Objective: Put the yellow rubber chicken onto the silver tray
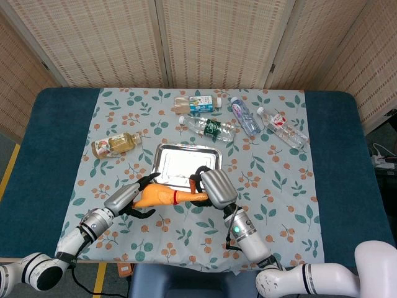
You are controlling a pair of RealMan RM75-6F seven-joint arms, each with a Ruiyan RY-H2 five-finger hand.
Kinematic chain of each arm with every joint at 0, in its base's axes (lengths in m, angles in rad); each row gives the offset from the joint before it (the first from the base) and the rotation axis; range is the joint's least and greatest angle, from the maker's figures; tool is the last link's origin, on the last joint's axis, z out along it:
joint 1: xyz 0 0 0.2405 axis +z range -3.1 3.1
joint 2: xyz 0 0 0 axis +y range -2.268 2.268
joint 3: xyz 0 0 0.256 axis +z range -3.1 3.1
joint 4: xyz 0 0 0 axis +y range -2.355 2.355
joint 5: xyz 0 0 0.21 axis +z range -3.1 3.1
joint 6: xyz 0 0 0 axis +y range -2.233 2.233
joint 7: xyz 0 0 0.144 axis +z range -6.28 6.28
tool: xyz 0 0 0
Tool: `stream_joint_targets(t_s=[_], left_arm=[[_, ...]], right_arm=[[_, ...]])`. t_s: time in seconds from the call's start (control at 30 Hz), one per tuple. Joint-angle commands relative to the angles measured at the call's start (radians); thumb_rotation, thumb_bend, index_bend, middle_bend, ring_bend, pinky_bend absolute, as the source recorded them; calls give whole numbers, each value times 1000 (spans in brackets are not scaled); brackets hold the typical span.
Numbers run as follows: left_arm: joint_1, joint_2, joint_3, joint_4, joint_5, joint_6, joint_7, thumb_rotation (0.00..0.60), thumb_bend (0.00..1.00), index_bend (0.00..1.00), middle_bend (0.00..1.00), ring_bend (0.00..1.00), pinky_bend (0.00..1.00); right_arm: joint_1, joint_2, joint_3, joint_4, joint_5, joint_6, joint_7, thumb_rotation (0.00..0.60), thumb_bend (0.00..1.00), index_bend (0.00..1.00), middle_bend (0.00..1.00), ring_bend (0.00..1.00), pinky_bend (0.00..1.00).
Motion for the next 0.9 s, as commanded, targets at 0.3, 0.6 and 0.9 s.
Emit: stream_joint_targets(t_s=[0.3, 0.6, 0.9], left_arm=[[9, -15, 0, 1, 10, 43, 6, 600, 351, 37, 3, 2, 142], [51, -122, -24, 11, -68, 225, 107, 600, 636, 890, 890, 840, 995], [55, -134, -19, 11, -84, 222, 132, 600, 700, 927, 929, 876, 996]], right_arm=[[1, 4, -2, -4, 7, 0, -2, 600, 391, 945, 713, 959, 1000], [4, 3, -3, 2, 13, -2, -3, 600, 390, 945, 713, 959, 1000], [5, 4, -5, 6, 15, -5, 1, 600, 391, 945, 713, 959, 1000]])
